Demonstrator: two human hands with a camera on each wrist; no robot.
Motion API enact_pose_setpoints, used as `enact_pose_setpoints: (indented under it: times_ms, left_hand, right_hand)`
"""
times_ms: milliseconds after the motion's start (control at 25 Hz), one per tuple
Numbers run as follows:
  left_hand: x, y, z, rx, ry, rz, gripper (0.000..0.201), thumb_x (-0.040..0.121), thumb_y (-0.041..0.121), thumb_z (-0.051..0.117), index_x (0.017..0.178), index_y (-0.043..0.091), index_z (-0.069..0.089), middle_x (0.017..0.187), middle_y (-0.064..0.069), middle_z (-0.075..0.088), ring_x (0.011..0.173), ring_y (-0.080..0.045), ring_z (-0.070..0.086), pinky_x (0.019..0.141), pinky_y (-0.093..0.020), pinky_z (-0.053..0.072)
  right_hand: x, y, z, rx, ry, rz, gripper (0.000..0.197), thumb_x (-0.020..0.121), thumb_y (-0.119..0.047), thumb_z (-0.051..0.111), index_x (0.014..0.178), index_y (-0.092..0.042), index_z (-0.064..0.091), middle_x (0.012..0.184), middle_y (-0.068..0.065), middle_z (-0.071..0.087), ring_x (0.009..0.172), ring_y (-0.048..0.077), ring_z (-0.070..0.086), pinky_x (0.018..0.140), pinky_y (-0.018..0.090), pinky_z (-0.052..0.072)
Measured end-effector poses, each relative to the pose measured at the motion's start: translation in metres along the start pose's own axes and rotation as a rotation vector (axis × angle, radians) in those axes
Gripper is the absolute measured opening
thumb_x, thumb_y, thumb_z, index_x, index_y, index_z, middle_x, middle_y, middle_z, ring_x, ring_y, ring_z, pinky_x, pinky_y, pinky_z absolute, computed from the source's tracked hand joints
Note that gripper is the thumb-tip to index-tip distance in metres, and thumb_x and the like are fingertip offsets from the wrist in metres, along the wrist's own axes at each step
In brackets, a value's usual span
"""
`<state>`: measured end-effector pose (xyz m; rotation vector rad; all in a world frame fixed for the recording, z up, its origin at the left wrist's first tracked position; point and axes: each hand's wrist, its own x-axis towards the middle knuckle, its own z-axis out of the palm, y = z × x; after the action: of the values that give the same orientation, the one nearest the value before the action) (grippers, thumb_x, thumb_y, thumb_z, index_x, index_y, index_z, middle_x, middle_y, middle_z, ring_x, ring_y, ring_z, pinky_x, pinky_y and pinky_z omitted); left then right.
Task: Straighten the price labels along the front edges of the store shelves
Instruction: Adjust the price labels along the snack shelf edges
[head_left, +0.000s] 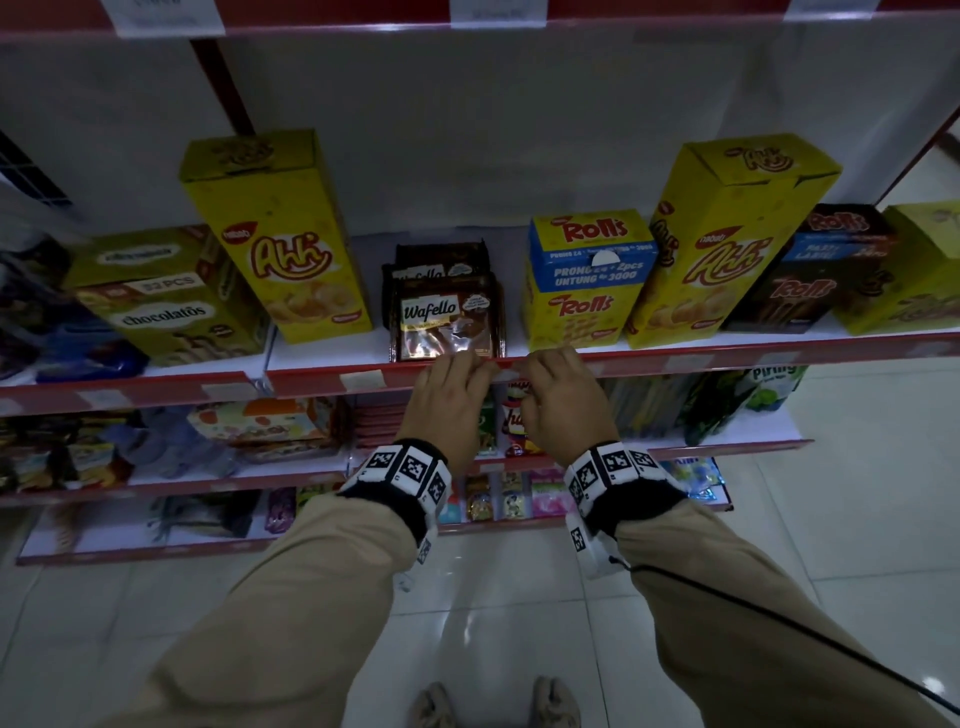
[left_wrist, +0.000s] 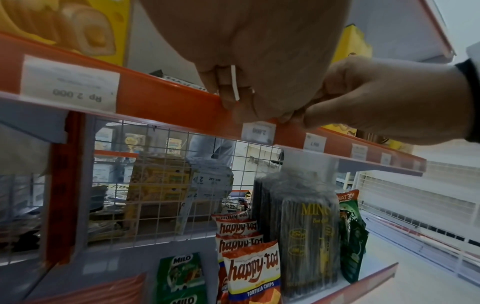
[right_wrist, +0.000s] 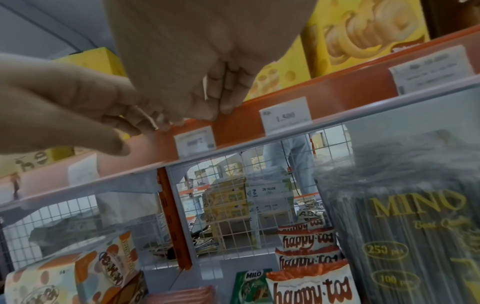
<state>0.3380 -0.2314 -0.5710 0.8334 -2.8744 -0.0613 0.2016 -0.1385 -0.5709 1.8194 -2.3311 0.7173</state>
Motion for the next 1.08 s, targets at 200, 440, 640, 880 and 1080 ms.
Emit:
enact_pose_setpoints:
  times_ms: [200,440,640,880,1080]
  left_hand:
    - [0.000,-0.005,-0.001,0.006,-0.036,0.051,0.061,0.074,0.007,0.054,0.134,0.014,0.045,0.124,-0.010,0.045,0.110,-0.029,0.040,0.087,-0.036,0.033]
    - [0.002,-0.010,-0.002,0.033,-0.038,0.080,0.057,0.077,0.011,0.052,0.133,0.017,0.043,0.122,-0.007,0.042,0.110,-0.026,0.038,0.089,-0.036,0.034]
    - [0.000,-0.017,-0.006,0.040,-0.014,0.073,0.054,0.077,0.017,0.054,0.130,0.018,0.048,0.123,-0.007,0.045,0.111,-0.027,0.042,0.089,-0.038,0.031]
    - [0.007,-0.015,-0.013,-0.004,-0.067,0.004,0.043,0.084,0.025,0.054,0.126,0.021,0.050,0.124,-0.004,0.042,0.117,-0.025,0.037,0.093,-0.039,0.027]
    - [0.005,-0.020,-0.018,0.044,-0.036,0.054,0.041,0.085,0.026,0.050,0.126,0.022,0.048,0.125,-0.004,0.048,0.116,-0.025,0.043,0.095,-0.040,0.026]
  right_hand:
    - [-0.003,-0.012,0.008,-0.057,0.001,0.020,0.034,0.066,-0.001,0.066,0.100,-0.001,0.063,0.093,0.017,0.064,0.086,0.034,0.055,0.076,0.039,0.050]
    - [0.001,-0.019,0.011,-0.091,0.001,0.110,0.028,0.068,-0.001,0.064,0.095,0.000,0.061,0.099,0.020,0.058,0.089,0.036,0.052,0.076,0.041,0.047]
    - [0.010,-0.022,0.011,-0.164,-0.076,0.178,0.024,0.075,-0.010,0.059,0.098,-0.001,0.059,0.104,0.020,0.055,0.096,0.036,0.049,0.078,0.043,0.043]
    - [0.016,-0.017,0.009,-0.101,-0.034,0.170,0.015,0.082,-0.011,0.059,0.094,-0.004,0.062,0.099,0.018,0.057,0.094,0.036,0.050,0.074,0.042,0.043]
    - [0.019,-0.009,0.003,0.078,-0.031,0.194,0.009,0.085,-0.007,0.060,0.092,-0.008,0.065,0.098,0.013,0.061,0.095,0.031,0.050,0.078,0.039,0.041]
